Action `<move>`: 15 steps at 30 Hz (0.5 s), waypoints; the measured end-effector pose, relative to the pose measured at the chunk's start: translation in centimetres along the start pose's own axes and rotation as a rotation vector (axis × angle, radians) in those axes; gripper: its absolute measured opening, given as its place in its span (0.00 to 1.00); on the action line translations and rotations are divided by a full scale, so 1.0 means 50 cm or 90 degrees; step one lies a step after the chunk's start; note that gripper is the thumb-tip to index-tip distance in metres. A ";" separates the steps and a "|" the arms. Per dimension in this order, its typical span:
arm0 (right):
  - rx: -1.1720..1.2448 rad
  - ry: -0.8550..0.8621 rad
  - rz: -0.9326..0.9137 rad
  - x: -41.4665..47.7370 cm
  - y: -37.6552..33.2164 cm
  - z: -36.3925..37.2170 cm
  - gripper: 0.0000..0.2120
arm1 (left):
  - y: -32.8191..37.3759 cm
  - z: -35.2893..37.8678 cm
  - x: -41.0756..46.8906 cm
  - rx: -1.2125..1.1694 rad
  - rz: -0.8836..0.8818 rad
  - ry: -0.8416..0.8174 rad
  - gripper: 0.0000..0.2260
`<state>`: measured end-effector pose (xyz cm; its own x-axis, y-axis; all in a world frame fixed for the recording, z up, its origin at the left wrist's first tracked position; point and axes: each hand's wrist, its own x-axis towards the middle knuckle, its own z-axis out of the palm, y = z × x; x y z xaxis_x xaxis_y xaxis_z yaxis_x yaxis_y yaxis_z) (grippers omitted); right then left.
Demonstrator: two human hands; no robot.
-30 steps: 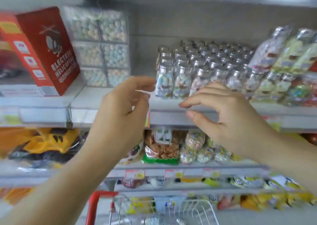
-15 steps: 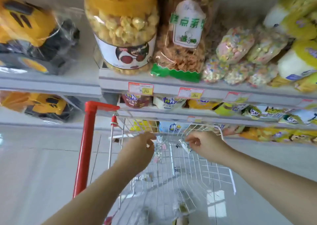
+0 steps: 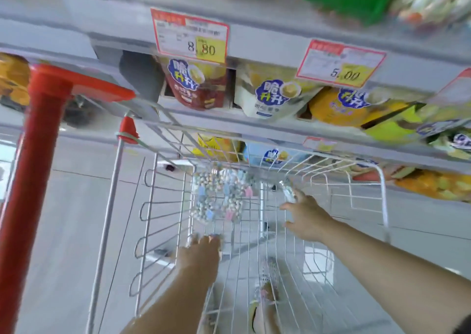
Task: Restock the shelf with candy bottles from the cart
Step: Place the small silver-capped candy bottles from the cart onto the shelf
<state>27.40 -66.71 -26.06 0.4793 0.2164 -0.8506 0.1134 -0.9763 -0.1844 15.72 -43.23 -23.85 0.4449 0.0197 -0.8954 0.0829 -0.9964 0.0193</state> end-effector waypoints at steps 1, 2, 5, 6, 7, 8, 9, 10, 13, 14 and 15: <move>-0.013 0.001 0.000 0.004 0.000 0.005 0.26 | 0.001 0.010 0.009 0.004 -0.003 0.000 0.29; -0.026 0.012 -0.002 0.009 0.001 0.010 0.26 | 0.000 0.018 0.018 0.007 -0.007 0.005 0.29; -0.033 0.050 -0.007 0.021 0.004 0.022 0.29 | 0.001 0.033 0.040 0.017 -0.007 0.014 0.30; -0.020 0.054 -0.007 0.025 0.006 0.025 0.29 | 0.000 0.037 0.047 0.028 -0.006 0.014 0.31; -0.008 0.053 -0.005 0.030 0.009 0.029 0.30 | 0.000 0.040 0.055 0.043 -0.008 0.012 0.32; -0.002 0.050 -0.003 0.033 0.012 0.031 0.31 | -0.001 0.044 0.062 0.059 -0.013 0.012 0.32; -0.004 0.049 -0.002 0.035 0.016 0.033 0.31 | 0.000 0.047 0.069 0.078 -0.014 0.010 0.31; -0.007 0.053 -0.001 0.037 0.018 0.035 0.30 | 0.002 0.048 0.073 0.098 -0.010 0.008 0.29; 0.009 0.079 -0.015 0.036 0.017 0.044 0.26 | -0.001 0.054 0.078 0.150 0.012 0.016 0.26; 0.036 0.083 -0.025 0.033 0.014 0.046 0.24 | -0.005 0.055 0.077 0.150 0.024 0.024 0.25; 0.071 0.083 -0.035 0.026 0.011 0.048 0.21 | -0.010 0.054 0.073 0.141 0.036 0.029 0.25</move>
<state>26.02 -66.97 -28.44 0.5851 0.2616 -0.7676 0.0490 -0.9562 -0.2886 14.88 -42.90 -28.35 0.4839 -0.0383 -0.8743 -0.1384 -0.9898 -0.0332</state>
